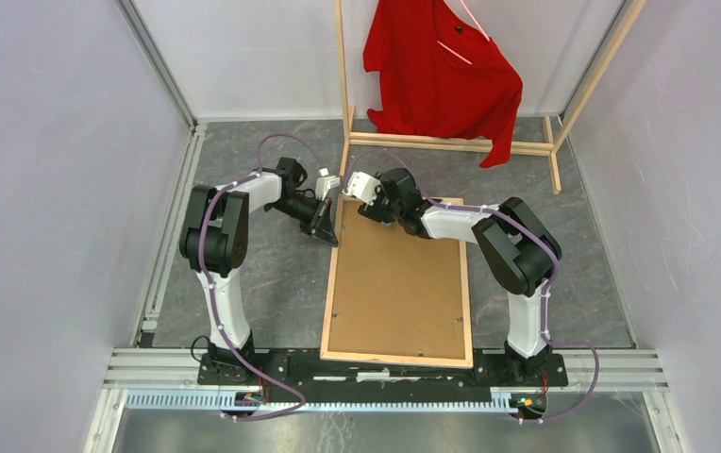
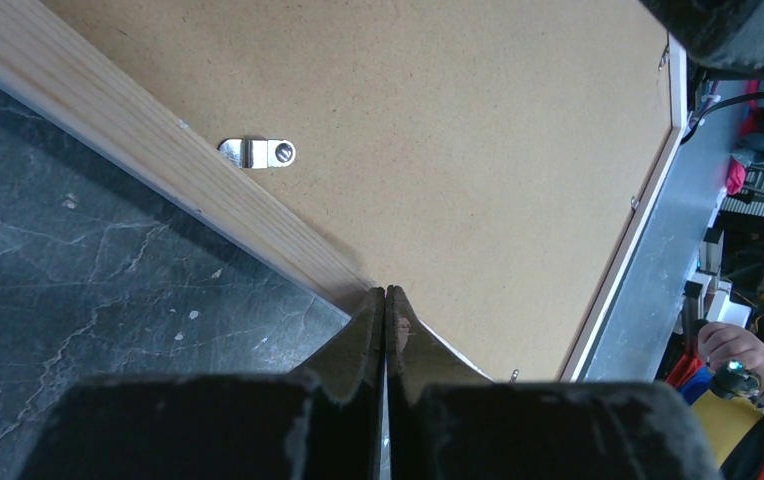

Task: Put the photo into the frame
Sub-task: Install the photo frame at the center of the board.

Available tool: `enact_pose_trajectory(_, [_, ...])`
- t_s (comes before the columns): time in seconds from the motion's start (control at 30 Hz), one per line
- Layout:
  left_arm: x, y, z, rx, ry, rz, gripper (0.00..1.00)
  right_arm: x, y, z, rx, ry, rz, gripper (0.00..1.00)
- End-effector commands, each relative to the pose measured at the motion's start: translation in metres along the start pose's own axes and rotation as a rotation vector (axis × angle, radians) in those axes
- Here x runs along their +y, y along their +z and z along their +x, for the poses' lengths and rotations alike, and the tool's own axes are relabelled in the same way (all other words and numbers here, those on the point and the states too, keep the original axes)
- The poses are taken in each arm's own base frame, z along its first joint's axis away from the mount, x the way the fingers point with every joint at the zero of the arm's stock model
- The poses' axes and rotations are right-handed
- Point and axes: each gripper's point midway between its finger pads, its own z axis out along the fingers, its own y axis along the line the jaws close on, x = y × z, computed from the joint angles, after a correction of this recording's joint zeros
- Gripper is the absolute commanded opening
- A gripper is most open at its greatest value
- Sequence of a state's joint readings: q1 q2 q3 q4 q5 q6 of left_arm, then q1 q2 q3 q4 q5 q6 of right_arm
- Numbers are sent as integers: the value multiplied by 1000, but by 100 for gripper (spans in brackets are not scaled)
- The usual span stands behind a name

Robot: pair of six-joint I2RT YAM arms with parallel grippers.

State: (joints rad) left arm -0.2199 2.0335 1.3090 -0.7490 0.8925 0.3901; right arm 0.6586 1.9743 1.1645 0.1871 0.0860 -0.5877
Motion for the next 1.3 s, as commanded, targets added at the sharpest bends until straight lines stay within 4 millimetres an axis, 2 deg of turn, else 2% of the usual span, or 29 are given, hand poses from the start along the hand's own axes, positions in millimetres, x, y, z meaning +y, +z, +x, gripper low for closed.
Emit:
enact_pose_trajectory(0.0, [20, 7, 14, 49, 27, -90, 5, -11, 11, -3, -18, 33, 21, 70])
enact_pose_trajectory(0.4, [20, 7, 15, 51, 33, -92, 4, -16, 16, 10, 11, 50, 45, 68])
enact_pose_trajectory(0.83, [21, 6, 16, 59, 42, -98, 2, -21, 20, 9, -13, 106, 50, 64])
enact_pose_trajectory(1.27, [20, 5, 16, 59, 50, -98, 2, -15, 29, 8, -25, 151, 30, 57])
